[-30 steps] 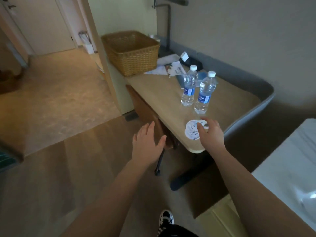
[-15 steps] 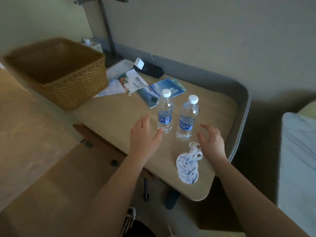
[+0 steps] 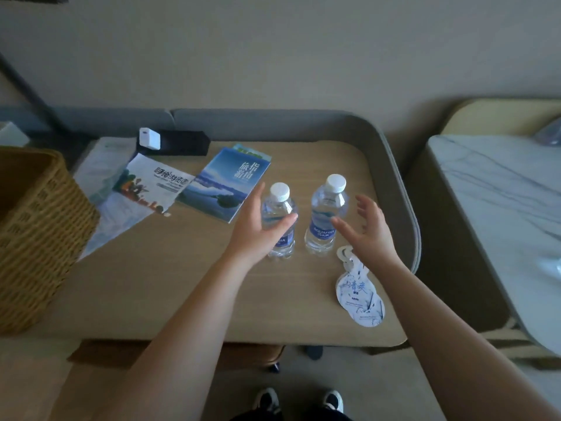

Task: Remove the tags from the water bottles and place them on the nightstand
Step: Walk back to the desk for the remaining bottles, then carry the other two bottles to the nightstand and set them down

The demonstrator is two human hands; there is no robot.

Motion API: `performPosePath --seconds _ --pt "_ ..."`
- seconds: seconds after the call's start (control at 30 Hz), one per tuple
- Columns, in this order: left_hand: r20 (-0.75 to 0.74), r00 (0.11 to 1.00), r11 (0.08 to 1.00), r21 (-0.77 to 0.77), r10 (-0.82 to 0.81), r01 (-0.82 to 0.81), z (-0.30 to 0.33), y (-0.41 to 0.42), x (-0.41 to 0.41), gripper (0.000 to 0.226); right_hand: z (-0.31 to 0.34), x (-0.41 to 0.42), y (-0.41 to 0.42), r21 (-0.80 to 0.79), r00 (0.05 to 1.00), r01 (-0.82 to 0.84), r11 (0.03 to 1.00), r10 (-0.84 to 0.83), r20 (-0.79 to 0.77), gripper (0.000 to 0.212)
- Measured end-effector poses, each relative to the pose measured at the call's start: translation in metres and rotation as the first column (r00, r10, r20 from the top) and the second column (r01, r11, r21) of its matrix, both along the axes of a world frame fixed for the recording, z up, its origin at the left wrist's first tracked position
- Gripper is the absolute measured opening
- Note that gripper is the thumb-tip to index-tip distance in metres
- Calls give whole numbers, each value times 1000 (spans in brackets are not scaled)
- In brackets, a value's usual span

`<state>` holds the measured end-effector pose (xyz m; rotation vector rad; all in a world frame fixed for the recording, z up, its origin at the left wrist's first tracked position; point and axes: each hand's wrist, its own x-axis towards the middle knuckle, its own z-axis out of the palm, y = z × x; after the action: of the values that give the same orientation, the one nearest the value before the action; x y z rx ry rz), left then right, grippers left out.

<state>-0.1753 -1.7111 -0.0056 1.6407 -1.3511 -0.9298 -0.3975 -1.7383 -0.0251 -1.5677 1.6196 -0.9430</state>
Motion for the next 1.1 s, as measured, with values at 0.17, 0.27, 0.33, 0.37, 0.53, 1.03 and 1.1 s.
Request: performPosePath --seconds 0.17,0.27,0.33,0.37,0.53,1.03,1.1 --pt "-11 998 998 -23 -55 54 5 -18 -11 108 11 17 -15 -21 994 -81 996 82 75 89" --pt "-17 999 996 -82 -37 36 1 -21 -14 93 15 26 -19 -39 988 -103 994 107 115 84" --pt "0 1000 993 -116 -31 31 -1 -23 -14 73 15 31 -20 -41 989 -94 995 99 114 73" --pt "-7 1000 992 -127 -30 29 -2 -24 -14 63 14 33 -19 -43 990 -82 996 86 111 65" --pt "-23 1000 989 -144 8 -12 -5 -24 -14 45 10 41 -13 -91 995 -1 996 11 102 45" --pt "-37 932 890 -314 -360 331 56 -26 -60 54 77 -7 52 -261 936 346 901 -315 154 46" --pt "-61 885 857 -287 -461 427 57 -20 -83 52 77 -28 74 -263 904 426 866 -396 161 48"
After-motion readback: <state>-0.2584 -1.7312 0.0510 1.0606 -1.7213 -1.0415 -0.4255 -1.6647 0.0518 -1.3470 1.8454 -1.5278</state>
